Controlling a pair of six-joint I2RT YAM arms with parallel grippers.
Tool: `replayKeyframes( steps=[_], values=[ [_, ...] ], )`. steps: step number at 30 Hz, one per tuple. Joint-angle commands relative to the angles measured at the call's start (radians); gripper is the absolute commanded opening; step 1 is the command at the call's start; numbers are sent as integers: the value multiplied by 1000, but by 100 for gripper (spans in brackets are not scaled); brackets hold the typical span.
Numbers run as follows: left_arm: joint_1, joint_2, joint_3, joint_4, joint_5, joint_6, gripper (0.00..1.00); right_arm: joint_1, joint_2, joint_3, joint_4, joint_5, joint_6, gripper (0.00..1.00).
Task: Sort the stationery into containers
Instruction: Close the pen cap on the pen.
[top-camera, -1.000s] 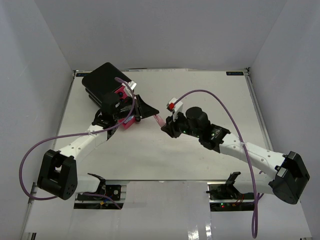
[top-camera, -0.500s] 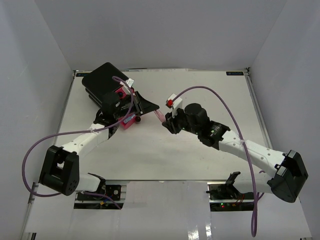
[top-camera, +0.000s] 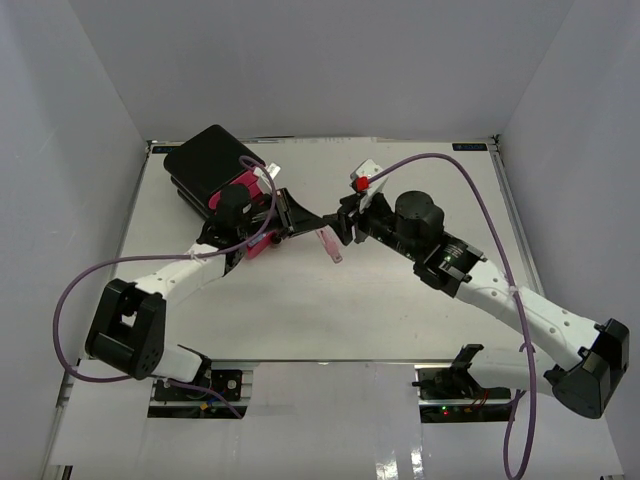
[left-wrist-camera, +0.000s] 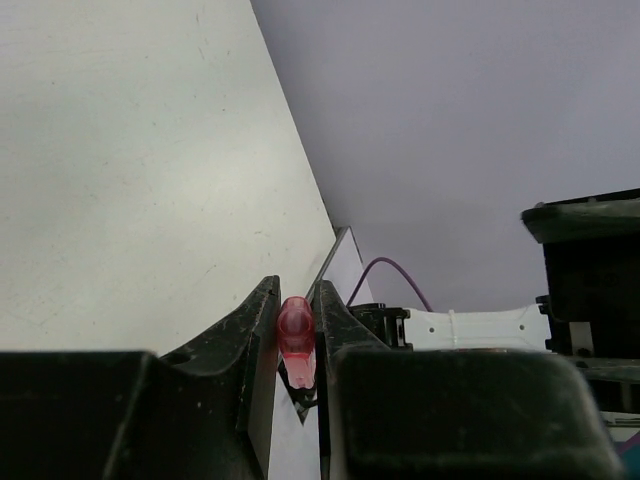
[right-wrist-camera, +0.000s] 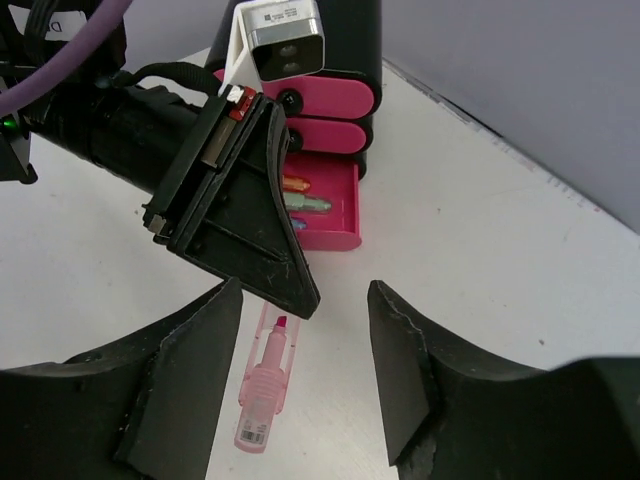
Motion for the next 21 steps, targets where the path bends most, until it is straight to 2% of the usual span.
replayKeyframes(
  steps=[1,6,14,18,21],
  values=[
    [1,8,54,-1,15,-7,4,-12,-28,28,22,30,-14,61],
    [12,26,69,19,11,-25,4,-29,-99,-21,-1,33,26,70],
    [36,25,62,108,18,-71,4,-104,-240,-196,42,-91,271,77],
    [49,20,71,148,14,-88,4,-126,-257,-281,137,-153,382,78],
    [58,8,71,212,-3,-136,4,-155,-255,-357,276,-202,467,78]
  ],
)
